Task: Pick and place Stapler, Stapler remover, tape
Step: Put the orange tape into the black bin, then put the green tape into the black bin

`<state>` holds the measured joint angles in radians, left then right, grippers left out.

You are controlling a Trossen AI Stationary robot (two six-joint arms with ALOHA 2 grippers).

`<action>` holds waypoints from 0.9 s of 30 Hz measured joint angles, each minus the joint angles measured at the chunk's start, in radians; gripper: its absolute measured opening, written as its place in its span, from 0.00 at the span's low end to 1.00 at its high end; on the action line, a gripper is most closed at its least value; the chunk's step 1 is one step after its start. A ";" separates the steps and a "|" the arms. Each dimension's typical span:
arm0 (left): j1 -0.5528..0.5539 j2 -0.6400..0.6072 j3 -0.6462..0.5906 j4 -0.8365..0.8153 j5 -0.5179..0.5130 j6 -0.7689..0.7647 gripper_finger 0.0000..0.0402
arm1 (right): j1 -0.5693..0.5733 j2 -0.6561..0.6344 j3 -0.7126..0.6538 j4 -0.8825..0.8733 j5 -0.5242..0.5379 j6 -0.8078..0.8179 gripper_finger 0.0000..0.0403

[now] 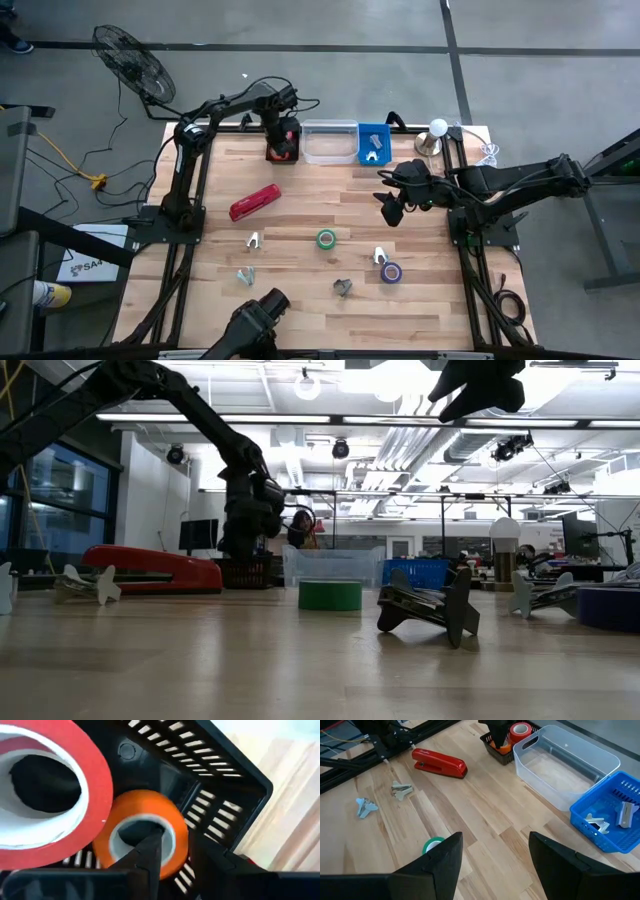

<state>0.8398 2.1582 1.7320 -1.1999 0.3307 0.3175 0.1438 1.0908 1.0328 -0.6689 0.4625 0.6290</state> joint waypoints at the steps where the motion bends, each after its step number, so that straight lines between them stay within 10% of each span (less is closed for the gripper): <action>1: -0.004 0.000 0.007 -0.004 -0.008 0.000 0.26 | 0.000 0.000 0.000 0.000 -0.001 0.000 0.55; 11: -0.033 0.000 0.140 -0.078 -0.038 -0.008 0.46 | 0.001 0.000 0.000 0.000 -0.025 -0.001 0.55; 27: -0.070 -0.001 0.298 -0.248 -0.072 -0.047 0.48 | 0.001 0.000 0.000 -0.001 -0.027 -0.009 0.55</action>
<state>0.7694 2.1574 2.0298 -1.4475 0.2591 0.2708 0.1444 1.0908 1.0328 -0.6701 0.4351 0.6195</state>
